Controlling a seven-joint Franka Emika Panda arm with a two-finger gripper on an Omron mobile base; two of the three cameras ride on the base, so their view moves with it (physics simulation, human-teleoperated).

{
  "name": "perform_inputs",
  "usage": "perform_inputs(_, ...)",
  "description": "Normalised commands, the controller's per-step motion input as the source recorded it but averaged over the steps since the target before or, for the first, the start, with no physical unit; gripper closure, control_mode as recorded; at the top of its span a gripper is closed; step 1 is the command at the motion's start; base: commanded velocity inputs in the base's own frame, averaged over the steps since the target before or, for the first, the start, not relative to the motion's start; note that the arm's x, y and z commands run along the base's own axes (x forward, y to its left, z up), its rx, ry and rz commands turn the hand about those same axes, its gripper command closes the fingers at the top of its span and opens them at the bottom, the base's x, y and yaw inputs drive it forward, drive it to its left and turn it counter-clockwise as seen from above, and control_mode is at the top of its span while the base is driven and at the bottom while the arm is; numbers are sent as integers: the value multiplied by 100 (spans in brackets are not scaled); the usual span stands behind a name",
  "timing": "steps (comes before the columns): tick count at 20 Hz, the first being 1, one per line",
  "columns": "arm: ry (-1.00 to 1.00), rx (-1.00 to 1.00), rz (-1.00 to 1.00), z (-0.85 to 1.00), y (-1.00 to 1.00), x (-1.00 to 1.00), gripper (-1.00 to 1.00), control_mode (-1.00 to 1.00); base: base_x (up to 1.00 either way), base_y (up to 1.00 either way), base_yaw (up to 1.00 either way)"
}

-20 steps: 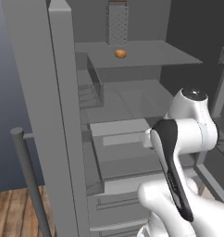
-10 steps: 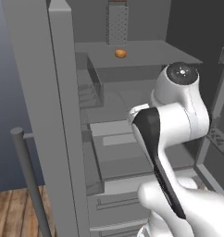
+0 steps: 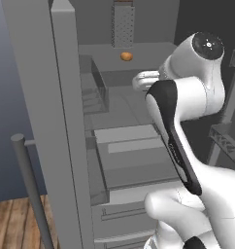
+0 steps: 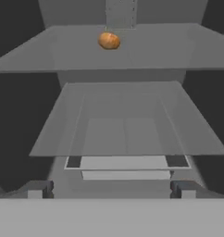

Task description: Pick the two tangerines from the fridge and place them on the plate next to the blender to make a fruit smoothie.

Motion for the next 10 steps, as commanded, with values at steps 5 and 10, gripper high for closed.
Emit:
perform_inputs(5, 0, 16, 0, 63, -13, 100, -100, -100, 0, 0, 0)
perform_inputs(10, 0, 12, 0, 11, -4, 100, -100, -100, 0, 0, 0)
